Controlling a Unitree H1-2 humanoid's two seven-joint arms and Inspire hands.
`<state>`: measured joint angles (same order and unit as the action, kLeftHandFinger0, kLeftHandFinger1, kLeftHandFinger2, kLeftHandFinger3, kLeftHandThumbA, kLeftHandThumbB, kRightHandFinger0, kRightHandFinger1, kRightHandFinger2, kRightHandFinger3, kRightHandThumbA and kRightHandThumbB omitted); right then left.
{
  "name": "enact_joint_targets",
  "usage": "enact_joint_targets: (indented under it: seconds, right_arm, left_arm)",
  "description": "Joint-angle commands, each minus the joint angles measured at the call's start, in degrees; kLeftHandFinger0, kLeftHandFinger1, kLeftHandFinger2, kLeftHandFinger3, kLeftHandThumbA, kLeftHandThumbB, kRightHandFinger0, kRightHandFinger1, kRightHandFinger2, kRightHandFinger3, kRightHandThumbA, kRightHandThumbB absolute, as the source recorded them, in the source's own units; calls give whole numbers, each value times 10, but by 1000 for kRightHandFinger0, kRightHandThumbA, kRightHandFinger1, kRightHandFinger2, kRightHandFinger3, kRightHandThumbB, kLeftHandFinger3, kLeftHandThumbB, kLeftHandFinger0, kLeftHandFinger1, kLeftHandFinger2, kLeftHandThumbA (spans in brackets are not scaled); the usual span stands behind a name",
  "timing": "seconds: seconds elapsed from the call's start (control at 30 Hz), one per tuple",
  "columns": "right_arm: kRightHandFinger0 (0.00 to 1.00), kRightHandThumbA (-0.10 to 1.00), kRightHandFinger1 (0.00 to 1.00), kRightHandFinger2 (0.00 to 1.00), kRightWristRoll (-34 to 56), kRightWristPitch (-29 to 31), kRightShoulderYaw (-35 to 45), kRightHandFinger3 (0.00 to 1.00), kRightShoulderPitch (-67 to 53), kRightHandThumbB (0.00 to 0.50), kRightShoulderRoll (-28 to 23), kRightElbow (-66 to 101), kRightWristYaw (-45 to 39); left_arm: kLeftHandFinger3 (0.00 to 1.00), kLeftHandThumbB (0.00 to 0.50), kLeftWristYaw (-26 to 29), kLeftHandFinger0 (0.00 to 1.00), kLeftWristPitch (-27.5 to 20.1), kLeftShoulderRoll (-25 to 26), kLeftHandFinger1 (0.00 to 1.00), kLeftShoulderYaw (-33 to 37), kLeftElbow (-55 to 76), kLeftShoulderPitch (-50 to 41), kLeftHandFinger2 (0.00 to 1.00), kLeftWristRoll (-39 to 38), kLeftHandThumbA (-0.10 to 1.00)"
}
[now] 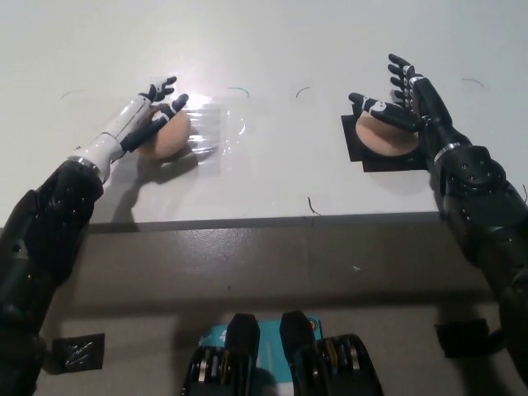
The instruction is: Use both hands to push two dumpling toys together to the middle
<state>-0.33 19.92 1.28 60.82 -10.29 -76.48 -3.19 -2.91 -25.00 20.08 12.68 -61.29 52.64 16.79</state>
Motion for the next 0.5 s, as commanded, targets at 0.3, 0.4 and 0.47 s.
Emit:
enact_joint_targets:
  seconds: [0.3,0.4,0.47]
  right_arm:
    - [1000,1000,1000,1000,51,29,56,1000,-24,297,16,-2,-32]
    - [1000,1000,1000,1000,65,32,73,1000,-28,291,21,-1,-42]
    - [1000,1000,1000,1000,70,34,82,1000,-31,275,28,0,-41]
  left_arm:
    - [1000,328,-11,1000,-18,-16,1000,-16,64,-34,1000,-30,1000]
    - [1000,342,-15,1000,-16,-24,1000,-21,73,-39,1000,-35,1000]
    - [1000,330,-15,1000,-17,-30,1000,-23,75,-40,1000,-37,1000]
